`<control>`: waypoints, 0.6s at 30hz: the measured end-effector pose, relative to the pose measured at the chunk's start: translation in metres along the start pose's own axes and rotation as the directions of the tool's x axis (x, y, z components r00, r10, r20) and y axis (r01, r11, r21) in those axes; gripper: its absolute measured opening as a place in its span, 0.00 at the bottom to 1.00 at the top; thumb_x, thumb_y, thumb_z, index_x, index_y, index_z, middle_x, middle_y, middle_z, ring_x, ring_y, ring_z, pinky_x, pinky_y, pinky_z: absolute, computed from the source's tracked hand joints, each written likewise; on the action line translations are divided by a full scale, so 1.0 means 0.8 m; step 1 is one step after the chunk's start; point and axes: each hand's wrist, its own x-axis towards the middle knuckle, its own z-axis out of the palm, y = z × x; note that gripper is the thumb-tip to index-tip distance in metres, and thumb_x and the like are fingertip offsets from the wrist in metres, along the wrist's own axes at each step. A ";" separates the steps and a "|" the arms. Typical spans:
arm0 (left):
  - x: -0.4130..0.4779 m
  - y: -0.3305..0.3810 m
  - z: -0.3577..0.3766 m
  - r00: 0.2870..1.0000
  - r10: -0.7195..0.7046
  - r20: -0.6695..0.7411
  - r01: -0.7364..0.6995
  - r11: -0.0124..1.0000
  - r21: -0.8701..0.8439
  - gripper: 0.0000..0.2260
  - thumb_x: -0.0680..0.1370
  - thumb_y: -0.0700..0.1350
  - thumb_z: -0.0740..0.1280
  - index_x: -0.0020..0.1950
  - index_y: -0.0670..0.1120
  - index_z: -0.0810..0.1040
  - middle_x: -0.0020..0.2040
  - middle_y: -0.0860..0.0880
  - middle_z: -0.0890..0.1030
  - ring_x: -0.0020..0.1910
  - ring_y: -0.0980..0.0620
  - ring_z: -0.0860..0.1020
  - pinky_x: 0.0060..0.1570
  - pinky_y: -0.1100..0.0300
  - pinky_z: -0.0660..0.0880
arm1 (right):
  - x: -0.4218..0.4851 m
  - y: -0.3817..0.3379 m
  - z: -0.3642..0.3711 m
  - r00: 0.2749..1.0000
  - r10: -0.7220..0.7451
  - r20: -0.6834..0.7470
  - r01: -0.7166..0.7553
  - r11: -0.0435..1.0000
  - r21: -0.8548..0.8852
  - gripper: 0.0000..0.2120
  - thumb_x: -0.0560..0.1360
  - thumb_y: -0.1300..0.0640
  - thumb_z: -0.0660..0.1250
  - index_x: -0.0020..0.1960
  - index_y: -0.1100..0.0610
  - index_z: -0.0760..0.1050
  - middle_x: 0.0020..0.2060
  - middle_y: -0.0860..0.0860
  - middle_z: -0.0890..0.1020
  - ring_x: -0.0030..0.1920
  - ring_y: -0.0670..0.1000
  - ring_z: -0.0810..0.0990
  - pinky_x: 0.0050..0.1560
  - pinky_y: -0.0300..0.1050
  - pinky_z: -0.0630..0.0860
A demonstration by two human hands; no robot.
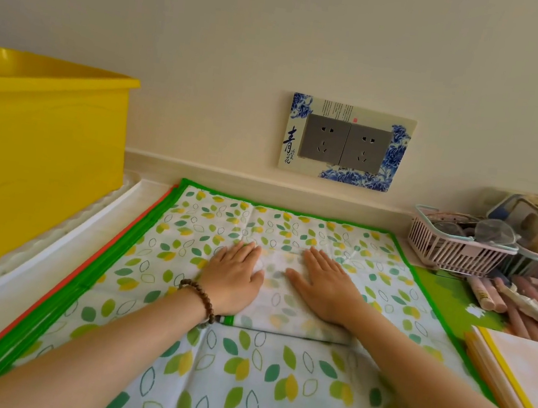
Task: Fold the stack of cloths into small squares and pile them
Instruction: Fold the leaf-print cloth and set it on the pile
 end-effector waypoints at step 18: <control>0.000 -0.002 0.003 1.000 -0.013 -0.009 0.012 0.999 -0.030 0.28 0.82 0.57 0.44 0.77 0.46 0.40 0.77 0.49 0.39 0.76 0.50 0.40 0.74 0.54 0.40 | -0.039 0.028 -0.074 0.891 0.410 0.196 -0.435 0.648 0.625 0.15 0.75 0.58 0.69 0.57 0.66 0.77 0.40 0.53 0.82 0.36 0.51 0.81 0.39 0.40 0.81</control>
